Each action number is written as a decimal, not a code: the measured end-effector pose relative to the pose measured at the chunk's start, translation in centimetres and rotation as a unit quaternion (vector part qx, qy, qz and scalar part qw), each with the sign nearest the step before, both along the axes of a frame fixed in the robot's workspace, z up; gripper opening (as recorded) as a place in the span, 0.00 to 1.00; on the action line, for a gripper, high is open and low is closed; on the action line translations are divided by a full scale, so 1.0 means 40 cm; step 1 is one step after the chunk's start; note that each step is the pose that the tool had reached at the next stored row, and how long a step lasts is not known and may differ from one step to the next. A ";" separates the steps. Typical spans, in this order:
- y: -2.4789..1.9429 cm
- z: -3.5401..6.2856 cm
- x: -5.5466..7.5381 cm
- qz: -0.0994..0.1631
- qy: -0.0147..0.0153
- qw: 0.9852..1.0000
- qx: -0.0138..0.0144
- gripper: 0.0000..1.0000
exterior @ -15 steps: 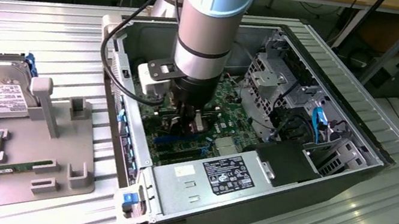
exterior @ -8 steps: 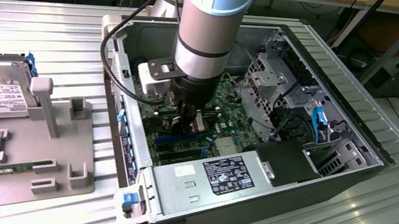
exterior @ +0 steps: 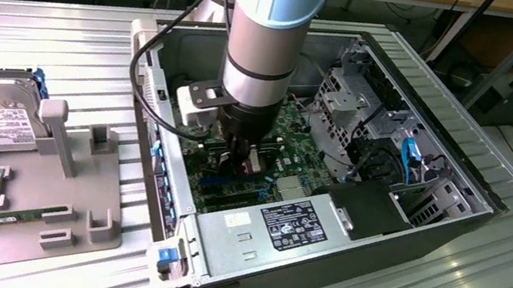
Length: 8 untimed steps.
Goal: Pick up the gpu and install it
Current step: 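Insert the gpu into the slot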
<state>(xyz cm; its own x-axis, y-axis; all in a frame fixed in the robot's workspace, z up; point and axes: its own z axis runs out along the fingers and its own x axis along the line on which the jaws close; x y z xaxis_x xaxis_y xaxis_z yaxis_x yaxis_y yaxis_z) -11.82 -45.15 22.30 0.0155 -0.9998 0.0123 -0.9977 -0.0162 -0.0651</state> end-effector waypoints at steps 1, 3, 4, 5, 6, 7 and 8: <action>0.000 0.000 0.000 0.000 0.000 1.000 0.000 0.28; 0.000 0.001 0.000 0.000 0.000 1.000 0.000 0.28; 0.001 0.008 0.000 0.000 0.000 1.000 0.001 0.28; 0.001 0.020 0.000 0.000 -0.001 1.000 0.001 0.28; 0.000 0.024 0.000 0.000 0.000 1.000 0.000 0.28; 0.000 0.023 0.000 0.000 0.000 1.000 0.000 0.28; 0.000 0.023 0.000 0.000 0.000 1.000 0.000 0.28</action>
<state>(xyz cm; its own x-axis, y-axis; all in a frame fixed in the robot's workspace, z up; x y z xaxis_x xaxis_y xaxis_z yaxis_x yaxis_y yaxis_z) -11.81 -45.13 23.23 0.0155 -0.9998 0.0116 -0.9977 -0.0162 -0.0659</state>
